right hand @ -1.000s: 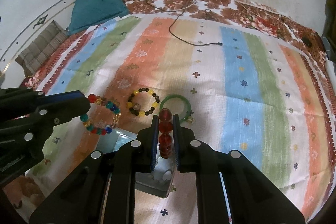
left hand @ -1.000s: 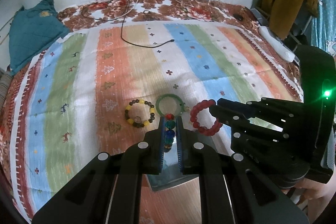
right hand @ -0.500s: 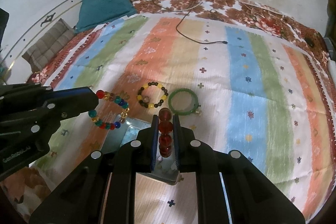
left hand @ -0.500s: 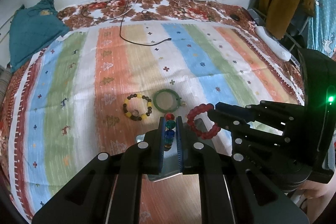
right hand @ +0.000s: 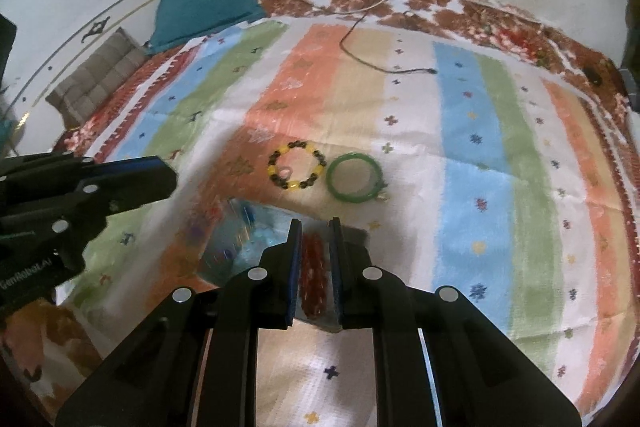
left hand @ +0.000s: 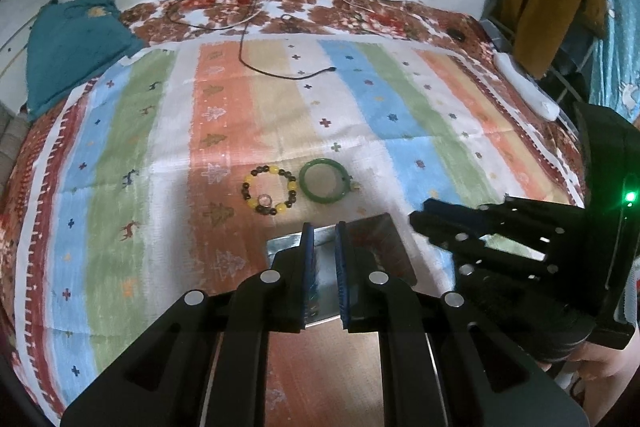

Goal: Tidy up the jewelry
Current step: 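Open both tools to drop the bracelets into the tin, then move both tools toward the yellow-black bead bracelet and green jade bangle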

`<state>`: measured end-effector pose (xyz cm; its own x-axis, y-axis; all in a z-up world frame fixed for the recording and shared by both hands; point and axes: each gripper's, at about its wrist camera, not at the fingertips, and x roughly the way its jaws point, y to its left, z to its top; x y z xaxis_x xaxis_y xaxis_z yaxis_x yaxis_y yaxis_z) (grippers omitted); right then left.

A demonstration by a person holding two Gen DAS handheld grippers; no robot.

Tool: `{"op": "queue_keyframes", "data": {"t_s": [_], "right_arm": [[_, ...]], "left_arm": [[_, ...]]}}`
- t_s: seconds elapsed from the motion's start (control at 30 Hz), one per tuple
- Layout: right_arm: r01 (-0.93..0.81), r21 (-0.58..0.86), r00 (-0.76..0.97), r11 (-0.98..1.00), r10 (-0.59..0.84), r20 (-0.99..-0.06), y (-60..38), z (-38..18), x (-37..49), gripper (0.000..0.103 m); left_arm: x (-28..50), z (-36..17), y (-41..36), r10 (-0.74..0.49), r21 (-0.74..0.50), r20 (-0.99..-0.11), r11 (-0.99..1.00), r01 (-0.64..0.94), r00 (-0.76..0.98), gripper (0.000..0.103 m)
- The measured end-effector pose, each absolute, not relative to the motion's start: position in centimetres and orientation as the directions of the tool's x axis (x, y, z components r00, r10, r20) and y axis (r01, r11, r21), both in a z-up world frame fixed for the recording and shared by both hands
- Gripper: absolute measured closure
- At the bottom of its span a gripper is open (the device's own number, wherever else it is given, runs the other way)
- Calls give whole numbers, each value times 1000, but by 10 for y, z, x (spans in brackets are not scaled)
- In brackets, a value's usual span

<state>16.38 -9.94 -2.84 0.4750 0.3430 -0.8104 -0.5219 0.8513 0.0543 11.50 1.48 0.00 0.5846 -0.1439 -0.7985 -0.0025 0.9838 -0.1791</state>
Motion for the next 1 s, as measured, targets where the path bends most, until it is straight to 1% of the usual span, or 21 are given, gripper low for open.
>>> {"op": "queue_keyframes", "data": {"t_s": [0.03, 0.1, 0.17, 0.2, 0.23, 0.27, 0.3, 0.37, 0.43, 0.5, 0.6, 0.63, 0.7, 0.77, 0.83, 1.0], "right_arm": [[-514, 53, 476, 856, 336, -813, -101, -29, 166, 88], [-503, 43, 479, 863, 321, -817, -103, -31, 168, 88], [-493, 41, 479, 869, 311, -821, -105, -32, 170, 86], [-489, 42, 480, 871, 309, -821, -106, -33, 172, 80], [-483, 41, 483, 875, 305, -821, -106, -33, 173, 72], [-480, 39, 484, 876, 302, -821, -107, -34, 174, 69], [-479, 38, 482, 877, 299, -823, -107, -35, 176, 68], [-475, 33, 477, 879, 289, -830, -106, -37, 179, 66], [-468, 29, 477, 883, 280, -833, -107, -39, 182, 56], [-462, 26, 477, 886, 273, -836, -107, -40, 186, 54], [-451, 21, 474, 892, 259, -841, -107, -43, 191, 45], [-448, 18, 473, 894, 255, -844, -107, -45, 193, 44], [-445, 17, 469, 895, 250, -847, -106, -46, 195, 38], [-443, 15, 466, 896, 245, -850, -104, -48, 198, 34], [-441, 13, 464, 897, 240, -853, -103, -49, 200, 30], [-433, 9, 457, 902, 228, -860, -102, -53, 207, 26]], "left_arm": [[116, -1, 16, -136, -176, -801, 984, -12, 583, 92], [117, -3, 19, -130, -175, -805, 984, -23, 579, 87], [119, -4, 21, -120, -170, -809, 985, -34, 576, 79], [119, -5, 22, -115, -168, -810, 985, -39, 576, 77], [120, -5, 23, -110, -166, -810, 985, -45, 576, 71], [121, -6, 24, -105, -164, -811, 985, -51, 576, 65], [122, -7, 26, -100, -162, -813, 985, -57, 574, 62], [126, -11, 30, -79, -149, -821, 986, -77, 566, 52], [131, -16, 34, -58, -136, -830, 986, -101, 555, 48], [135, -20, 40, -41, -127, -837, 984, -121, 546, 44], [142, -24, 47, -10, -111, -841, 982, -154, 540, 35], [143, -25, 48, 0, -104, -842, 981, -162, 540, 31], [147, -27, 49, 16, -91, -844, 981, -172, 536, 28], [150, -29, 50, 22, -86, -845, 980, -177, 534, 22], [152, -31, 50, 29, -79, -845, 981, -179, 533, 18], [159, -34, 53, 62, -53, -846, 979, -199, 530, 9]]}}
